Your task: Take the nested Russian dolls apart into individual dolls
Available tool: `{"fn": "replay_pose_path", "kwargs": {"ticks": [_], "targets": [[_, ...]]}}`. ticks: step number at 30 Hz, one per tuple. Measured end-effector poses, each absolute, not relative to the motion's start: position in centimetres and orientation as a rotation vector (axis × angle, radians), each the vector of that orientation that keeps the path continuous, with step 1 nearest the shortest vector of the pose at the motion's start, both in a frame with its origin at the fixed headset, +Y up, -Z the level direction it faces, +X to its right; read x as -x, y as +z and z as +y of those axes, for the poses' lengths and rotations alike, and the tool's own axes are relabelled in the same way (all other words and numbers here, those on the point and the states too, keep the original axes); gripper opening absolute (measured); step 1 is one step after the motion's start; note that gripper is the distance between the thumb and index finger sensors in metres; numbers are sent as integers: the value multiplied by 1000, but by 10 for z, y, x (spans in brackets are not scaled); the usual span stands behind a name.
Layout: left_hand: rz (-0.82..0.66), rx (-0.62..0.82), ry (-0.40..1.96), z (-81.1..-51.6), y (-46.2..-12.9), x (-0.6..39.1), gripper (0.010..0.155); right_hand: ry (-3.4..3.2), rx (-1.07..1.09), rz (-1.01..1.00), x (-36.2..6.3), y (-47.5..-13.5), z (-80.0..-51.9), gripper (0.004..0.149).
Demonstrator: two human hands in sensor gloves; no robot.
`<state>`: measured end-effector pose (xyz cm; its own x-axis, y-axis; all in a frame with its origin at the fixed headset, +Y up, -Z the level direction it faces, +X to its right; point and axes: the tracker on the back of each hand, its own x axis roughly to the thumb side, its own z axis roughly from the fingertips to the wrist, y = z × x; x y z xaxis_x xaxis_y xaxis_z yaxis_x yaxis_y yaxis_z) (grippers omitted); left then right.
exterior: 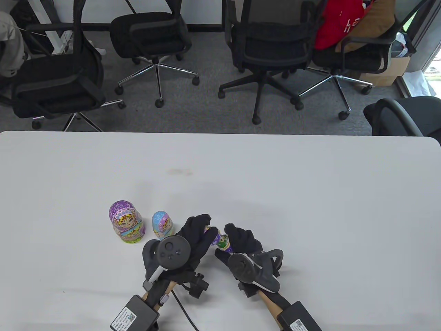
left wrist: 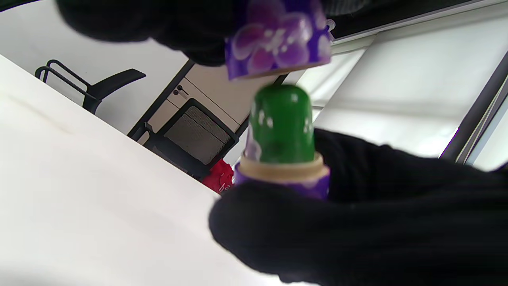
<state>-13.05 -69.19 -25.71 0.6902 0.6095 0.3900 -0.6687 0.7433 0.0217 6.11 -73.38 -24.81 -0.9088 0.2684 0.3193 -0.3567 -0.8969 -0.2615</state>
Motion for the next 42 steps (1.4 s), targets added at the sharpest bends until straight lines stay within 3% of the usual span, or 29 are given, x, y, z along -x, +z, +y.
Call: {"fn": "replay_pose_path", "kwargs": {"ticks": [4, 10, 21, 35, 42], "targets": [[-336, -157, 626, -695, -262, 134, 59, 2660, -311, -341, -74, -256, -736, 78], [-294, 10, 347, -715, -271, 126, 58, 2493, -269, -206, -89, -264, -742, 77], [-265, 199, -43, -758, -278, 112, 58, 2439, -263, -162, -96, -266, -745, 77], [-267, 246, -81, -770, -278, 111, 60, 2441, -245, -149, -99, -267, -746, 77], [-272, 144, 82, -737, -276, 118, 64, 2464, -262, -131, -95, -266, -748, 78]]}}
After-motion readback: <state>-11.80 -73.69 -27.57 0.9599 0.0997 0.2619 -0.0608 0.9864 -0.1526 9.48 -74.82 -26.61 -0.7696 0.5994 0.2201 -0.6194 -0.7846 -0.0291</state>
